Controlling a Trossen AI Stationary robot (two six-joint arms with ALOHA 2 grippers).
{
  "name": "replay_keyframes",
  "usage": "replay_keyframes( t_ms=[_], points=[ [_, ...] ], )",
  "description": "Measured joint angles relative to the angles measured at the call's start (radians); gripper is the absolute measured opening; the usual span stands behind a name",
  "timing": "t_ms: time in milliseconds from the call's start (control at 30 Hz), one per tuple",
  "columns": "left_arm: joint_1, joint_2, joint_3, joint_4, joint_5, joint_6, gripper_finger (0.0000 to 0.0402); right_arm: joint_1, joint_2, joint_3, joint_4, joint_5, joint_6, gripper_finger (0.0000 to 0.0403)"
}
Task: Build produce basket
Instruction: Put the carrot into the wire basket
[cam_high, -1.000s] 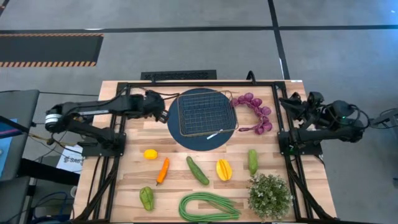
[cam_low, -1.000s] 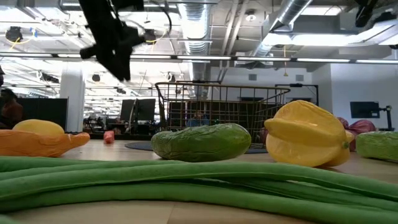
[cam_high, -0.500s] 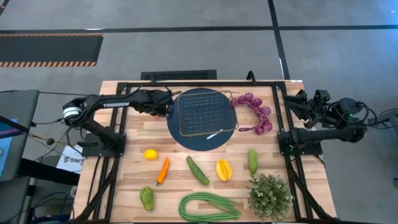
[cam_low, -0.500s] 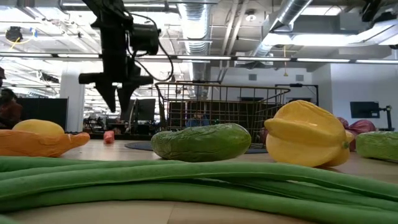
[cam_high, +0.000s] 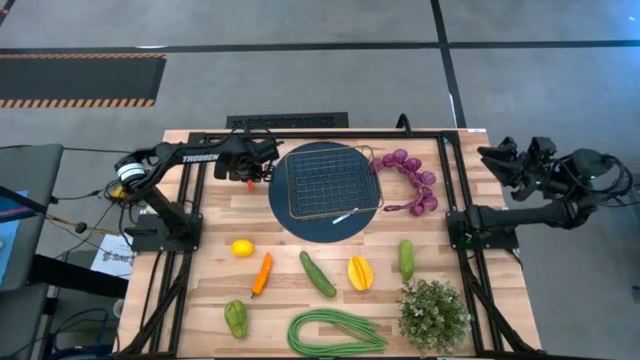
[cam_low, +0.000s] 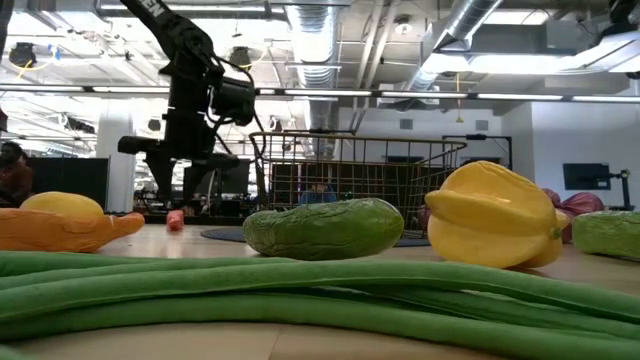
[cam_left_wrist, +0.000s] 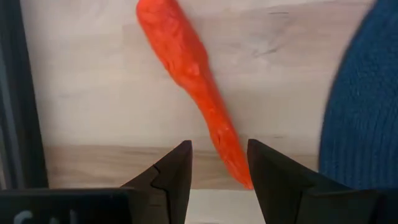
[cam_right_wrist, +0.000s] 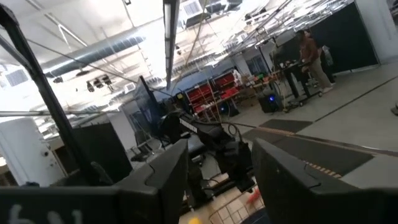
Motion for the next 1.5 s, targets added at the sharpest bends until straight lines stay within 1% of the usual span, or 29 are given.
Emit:
replay_keyframes(
  t_ms=[133, 233, 367, 567, 700, 767, 900, 1067, 1267, 1500],
  points=[
    [0.014, 0.001, 0.0, 0.049, -0.002, -0.133, 0.0142, 0.0, 0.0, 0.06, -0.086, 0.0, -0.007, 0.0198],
    [0.015, 0.001, 0.0, 0.096, -0.002, -0.162, 0.0142, 0.003, 0.0, 0.099, -0.139, -0.001, -0.007, 0.02],
    [0.014, 0.001, 0.0, 0.1, -0.012, -0.215, 0.0142, 0.003, 0.0, 0.141, -0.185, -0.014, -0.008, 0.0201],
    [0.017, 0.001, 0.0, 0.077, -0.045, -0.218, 0.0142, 0.003, 0.0, 0.182, -0.244, -0.02, -0.008, 0.0199],
    [0.018, 0.004, 0.0, 0.039, -0.075, -0.222, 0.0142, 0.003, 0.0, 0.184, -0.246, -0.021, -0.008, 0.02],
    [0.024, 0.008, -0.005, 0.025, -0.076, -0.222, 0.0142, 0.003, 0.0, 0.184, -0.247, -0.021, -0.011, 0.02],
    [0.035, 0.008, -0.042, 0.054, -0.049, -0.23, 0.0142, 0.003, 0.0, 0.184, -0.246, -0.021, -0.011, 0.0199],
    [0.046, 0.008, -0.089, 0.139, -0.04, -0.237, 0.0142, 0.003, 0.0, 0.184, -0.241, -0.02, -0.011, 0.0199],
    [0.059, 0.008, -0.172, 0.335, -0.01, -0.241, 0.0142, 0.003, 0.0, 0.184, -0.222, -0.019, -0.023, 0.0198],
    [0.082, 0.002, -0.217, 0.37, 0.007, -0.229, 0.0142, 0.003, 0.0, 0.184, -0.218, -0.018, -0.025, 0.0196]
  ],
)
